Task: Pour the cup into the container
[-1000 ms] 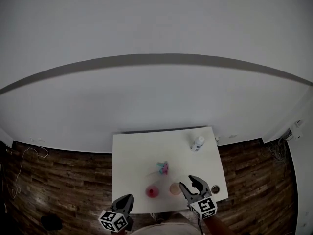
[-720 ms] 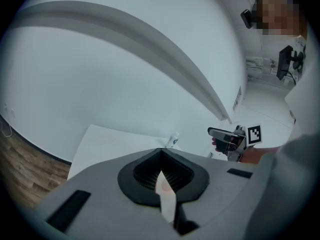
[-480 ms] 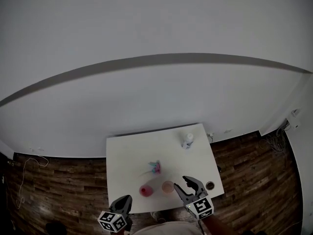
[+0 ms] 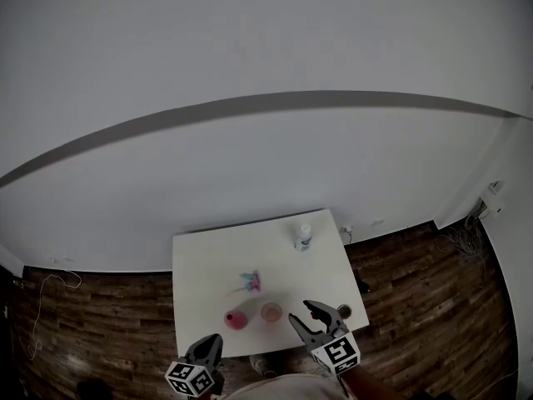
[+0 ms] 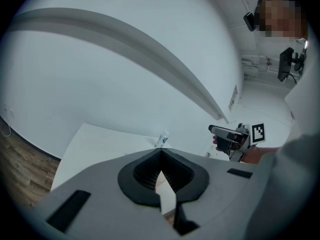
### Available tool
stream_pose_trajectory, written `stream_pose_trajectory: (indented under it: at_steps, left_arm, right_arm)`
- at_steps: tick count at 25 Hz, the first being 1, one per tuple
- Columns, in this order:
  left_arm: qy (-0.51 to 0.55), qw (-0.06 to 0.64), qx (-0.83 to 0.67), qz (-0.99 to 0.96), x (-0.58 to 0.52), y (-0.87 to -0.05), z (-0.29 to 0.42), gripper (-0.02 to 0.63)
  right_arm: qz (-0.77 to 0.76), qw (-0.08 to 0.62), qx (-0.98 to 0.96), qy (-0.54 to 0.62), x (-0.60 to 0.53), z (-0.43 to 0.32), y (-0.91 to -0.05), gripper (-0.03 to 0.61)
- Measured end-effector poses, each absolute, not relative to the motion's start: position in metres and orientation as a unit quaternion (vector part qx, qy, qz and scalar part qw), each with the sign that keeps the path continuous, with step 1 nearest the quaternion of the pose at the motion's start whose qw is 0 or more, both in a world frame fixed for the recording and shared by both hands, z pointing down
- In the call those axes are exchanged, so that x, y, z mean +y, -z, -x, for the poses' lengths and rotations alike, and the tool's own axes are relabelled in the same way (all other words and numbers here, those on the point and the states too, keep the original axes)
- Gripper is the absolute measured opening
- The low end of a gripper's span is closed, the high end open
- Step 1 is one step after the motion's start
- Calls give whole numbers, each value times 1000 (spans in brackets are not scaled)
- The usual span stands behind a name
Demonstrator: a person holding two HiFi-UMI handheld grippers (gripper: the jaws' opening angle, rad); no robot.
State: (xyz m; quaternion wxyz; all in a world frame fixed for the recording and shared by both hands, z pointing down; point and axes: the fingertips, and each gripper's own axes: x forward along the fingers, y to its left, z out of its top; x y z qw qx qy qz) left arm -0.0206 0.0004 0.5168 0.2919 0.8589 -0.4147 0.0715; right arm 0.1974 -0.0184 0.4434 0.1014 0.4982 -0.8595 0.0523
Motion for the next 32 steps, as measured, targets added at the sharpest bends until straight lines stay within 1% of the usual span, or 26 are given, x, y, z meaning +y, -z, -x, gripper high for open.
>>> stream_pose_trajectory:
  at_steps: [4, 12, 20, 25, 31, 32]
  left_arm:
    - [-69, 290, -416, -859, 22, -511, 8, 11]
    - [-80, 290, -400, -866, 76, -506, -28, 11]
    - [-90, 275, -390, -874, 124, -496, -50, 11]
    - [-48, 313, -385, -867, 154, -488, -65, 11]
    - [-39, 315, -368, -874, 194, -479, -90, 11]
    - [-39, 316, -364, -875, 200, -480, -93, 11]
  right_arm:
    - [-491, 86, -865, -47, 4, -202, -432, 190]
    - [-482, 78, -871, -57, 54, -219, -422, 189]
    - [-481, 69, -872, -59, 105, -234, -419, 190]
    - [-473, 71, -876, -54, 138, -241, -419, 189]
    - [-469, 77, -878, -49, 178, -250, -418, 188]
    - [-470, 78, -878, -48, 184, -251, -418, 178]
